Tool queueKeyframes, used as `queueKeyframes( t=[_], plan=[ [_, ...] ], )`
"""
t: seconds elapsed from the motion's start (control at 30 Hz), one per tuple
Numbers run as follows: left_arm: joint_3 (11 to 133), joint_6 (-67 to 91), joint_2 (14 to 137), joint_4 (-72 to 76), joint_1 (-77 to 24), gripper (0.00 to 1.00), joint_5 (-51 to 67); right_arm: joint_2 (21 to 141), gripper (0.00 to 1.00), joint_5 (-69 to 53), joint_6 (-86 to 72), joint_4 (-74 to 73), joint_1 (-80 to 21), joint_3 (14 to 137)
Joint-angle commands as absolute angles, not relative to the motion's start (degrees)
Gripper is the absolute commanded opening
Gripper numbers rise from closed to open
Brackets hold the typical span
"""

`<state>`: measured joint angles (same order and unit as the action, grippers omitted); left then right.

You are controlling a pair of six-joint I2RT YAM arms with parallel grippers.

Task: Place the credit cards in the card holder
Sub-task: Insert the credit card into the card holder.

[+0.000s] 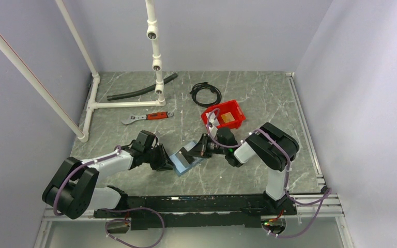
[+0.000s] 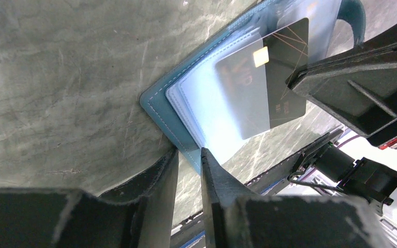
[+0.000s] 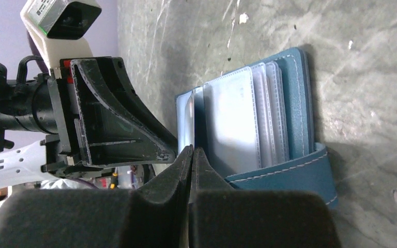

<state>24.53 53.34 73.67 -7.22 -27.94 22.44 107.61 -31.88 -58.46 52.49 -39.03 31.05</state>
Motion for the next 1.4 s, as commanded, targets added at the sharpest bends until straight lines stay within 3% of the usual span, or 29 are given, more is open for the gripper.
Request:
queueKeyframes(
  t=[0.0, 0.2, 0.33, 0.47, 0.67, 1.0, 1.2, 1.37],
  plan=[
    [23.7, 53.4, 74.5, -6.4, -28.2, 0.29, 22.5, 108.7, 0.0, -30.0, -64.0, 60.6, -39.5, 28.3],
    [24.0, 53.3, 74.6, -6.3, -28.2, 0.29, 22.3, 107.9, 0.0, -29.2, -61.8, 55.1, -41.0, 29.2],
    [24.3, 53.1, 74.4, -7.0, -28.2, 0.29, 22.1, 105.7, 0.18, -28.4, -53.6, 39.3, -41.0, 32.5],
    [24.3, 52.9, 73.7, -7.6, -28.2, 0.29, 22.1, 102.1, 0.29, -25.8, -43.1, 24.5, -41.2, 36.8],
    [24.3, 53.1, 74.3, -6.8, -28.2, 0.29, 22.5, 101.0, 0.29, -25.9, -34.9, 18.4, -43.2, 40.1],
    [24.9, 52.8, 75.4, -6.2, -28.2, 0.26, 22.2, 102.3, 0.3, -33.6, -35.7, 24.6, -48.8, 42.9],
    [25.3, 51.9, 71.0, -12.0, -28.2, 0.28, 19.4, 97.4, 0.52, -26.8, -30.3, 10.3, -47.6, 45.3],
    [25.8, 51.3, 65.5, -17.5, -28.2, 0.43, 17.3, 91.4, 0.75, -13.5, -20.4, -12.8, -47.5, 55.7]
  ],
)
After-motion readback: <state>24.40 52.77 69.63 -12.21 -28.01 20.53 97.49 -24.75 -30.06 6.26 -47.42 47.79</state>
